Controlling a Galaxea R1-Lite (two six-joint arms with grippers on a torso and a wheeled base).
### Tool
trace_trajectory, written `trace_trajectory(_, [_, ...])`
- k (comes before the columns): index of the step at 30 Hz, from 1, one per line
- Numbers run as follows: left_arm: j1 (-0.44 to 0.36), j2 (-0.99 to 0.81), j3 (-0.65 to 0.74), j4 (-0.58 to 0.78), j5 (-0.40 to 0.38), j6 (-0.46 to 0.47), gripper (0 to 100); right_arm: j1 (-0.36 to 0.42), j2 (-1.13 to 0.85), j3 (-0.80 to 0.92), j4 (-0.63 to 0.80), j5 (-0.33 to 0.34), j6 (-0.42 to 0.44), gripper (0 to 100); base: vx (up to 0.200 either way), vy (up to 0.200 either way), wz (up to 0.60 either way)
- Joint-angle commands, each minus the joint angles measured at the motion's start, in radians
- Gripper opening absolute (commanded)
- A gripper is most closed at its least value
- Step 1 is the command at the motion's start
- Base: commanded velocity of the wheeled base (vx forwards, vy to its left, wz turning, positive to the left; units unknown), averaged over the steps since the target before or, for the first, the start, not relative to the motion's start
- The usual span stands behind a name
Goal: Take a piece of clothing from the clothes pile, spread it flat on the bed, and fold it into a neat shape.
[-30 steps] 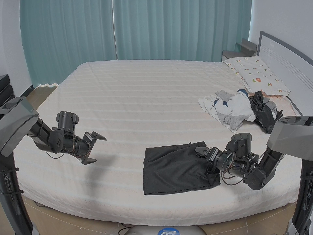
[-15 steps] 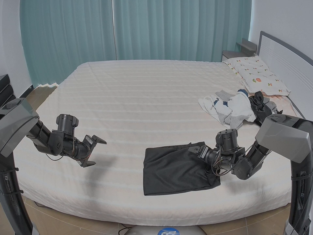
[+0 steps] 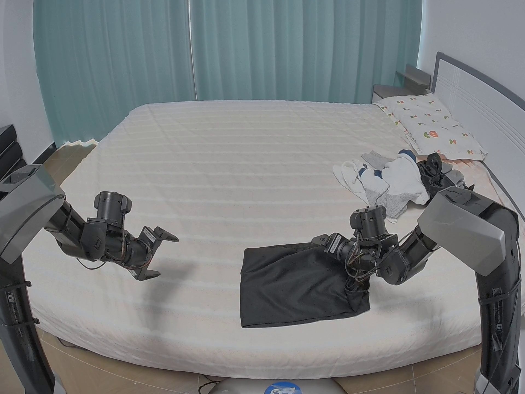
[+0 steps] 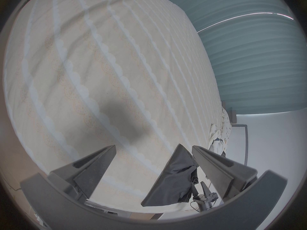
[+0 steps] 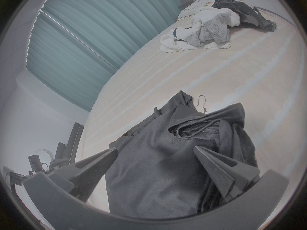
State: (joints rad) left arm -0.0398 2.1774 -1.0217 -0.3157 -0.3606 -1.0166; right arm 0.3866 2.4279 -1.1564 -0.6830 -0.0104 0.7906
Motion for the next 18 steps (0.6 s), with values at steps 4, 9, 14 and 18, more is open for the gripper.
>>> trace_trajectory(4, [0.0,0.005,-0.001,0.0,0.0,0.0,100,-0.072,0.036,-0.051,0.059,-0.046,0.001,100,0.0,0.0,0.0])
trace_trajectory(9, [0.0,0.007,-0.001,0.0,0.0,0.0,100,-0.115,-0.012,0.015,0.043,-0.046,0.001,100,0.0,0.0,0.0])
trace_trajectory(14, [0.0,0.007,-0.001,-0.002,0.0,0.0,100,-0.14,-0.029,0.041,0.053,-0.046,-0.002,100,0.0,0.0,0.0])
trace_trajectory(18, [0.0,0.007,-0.001,0.0,0.0,0.0,100,-0.173,-0.032,0.063,0.051,-0.042,-0.045,100,0.0,0.0,0.0])
